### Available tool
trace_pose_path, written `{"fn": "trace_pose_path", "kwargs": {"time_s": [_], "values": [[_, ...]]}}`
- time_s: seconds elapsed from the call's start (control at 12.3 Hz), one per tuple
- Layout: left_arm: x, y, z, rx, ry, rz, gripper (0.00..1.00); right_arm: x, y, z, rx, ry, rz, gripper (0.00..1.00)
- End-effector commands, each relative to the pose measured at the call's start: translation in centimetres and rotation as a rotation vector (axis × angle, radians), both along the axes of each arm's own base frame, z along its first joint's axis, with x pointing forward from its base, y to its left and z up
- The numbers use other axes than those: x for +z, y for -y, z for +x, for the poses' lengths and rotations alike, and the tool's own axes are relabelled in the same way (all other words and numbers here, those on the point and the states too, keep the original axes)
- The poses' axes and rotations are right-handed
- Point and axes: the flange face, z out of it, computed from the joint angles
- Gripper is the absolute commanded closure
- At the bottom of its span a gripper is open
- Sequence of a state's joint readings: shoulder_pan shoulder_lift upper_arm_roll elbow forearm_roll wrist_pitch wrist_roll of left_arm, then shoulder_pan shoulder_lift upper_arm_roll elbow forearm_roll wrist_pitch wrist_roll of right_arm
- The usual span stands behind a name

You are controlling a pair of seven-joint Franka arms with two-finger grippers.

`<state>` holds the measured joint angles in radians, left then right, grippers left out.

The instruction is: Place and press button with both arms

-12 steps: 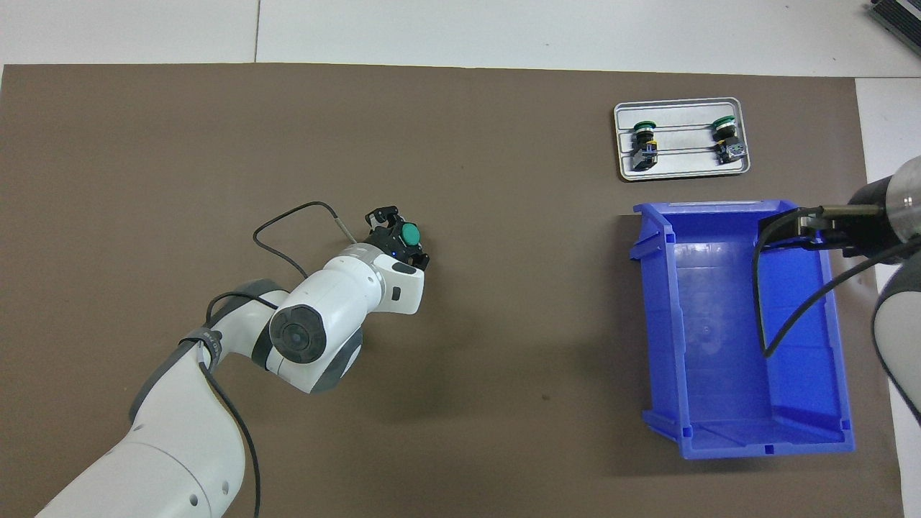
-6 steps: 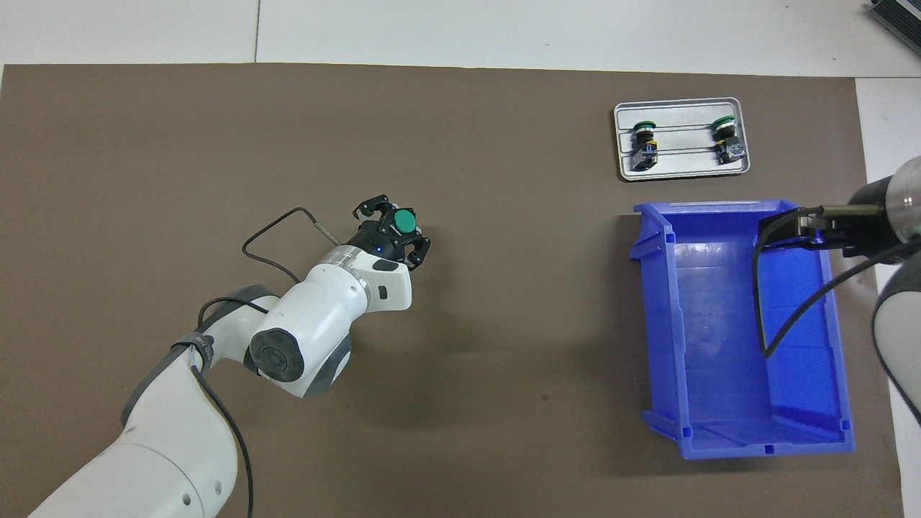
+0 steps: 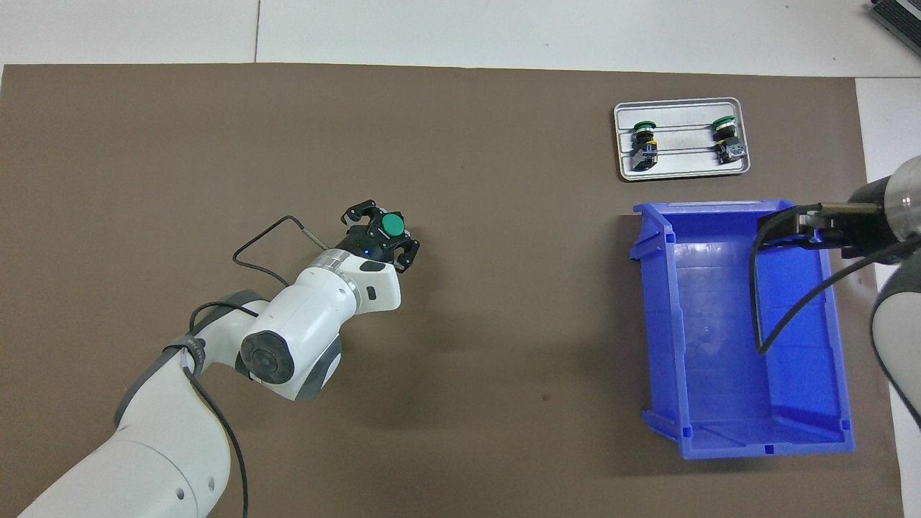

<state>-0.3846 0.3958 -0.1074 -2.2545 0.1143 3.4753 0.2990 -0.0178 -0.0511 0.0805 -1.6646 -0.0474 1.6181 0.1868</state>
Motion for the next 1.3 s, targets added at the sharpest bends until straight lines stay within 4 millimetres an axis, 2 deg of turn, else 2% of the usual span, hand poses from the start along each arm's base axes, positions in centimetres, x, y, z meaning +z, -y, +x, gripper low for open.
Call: {"fn": "trace_pose_path", "kwargs": {"time_s": [0.0,0.33,0.81,1.22], "values": [[-0.3,-0.7,-1.2,0.006,-0.012,-0.006,1.00,0.2,-0.4,-0.5,-0.014,0.004,0.002,0.00],[-1.1,-1.2,-2.0,0.003,-0.030,0.008,0.91,0.1,-0.4,-0.5,-0.014,0.002,0.002,0.00],[-1.0,-1.2,-2.0,0.004,-0.029,0.007,0.68,0.2,-0.4,-0.5,-0.014,0.005,0.002,0.00],[0.6,-1.4,-1.9,0.013,-0.008,-0.005,0.64,0.3,-0.3,-0.4,-0.015,0.010,0.002,0.00]]}}
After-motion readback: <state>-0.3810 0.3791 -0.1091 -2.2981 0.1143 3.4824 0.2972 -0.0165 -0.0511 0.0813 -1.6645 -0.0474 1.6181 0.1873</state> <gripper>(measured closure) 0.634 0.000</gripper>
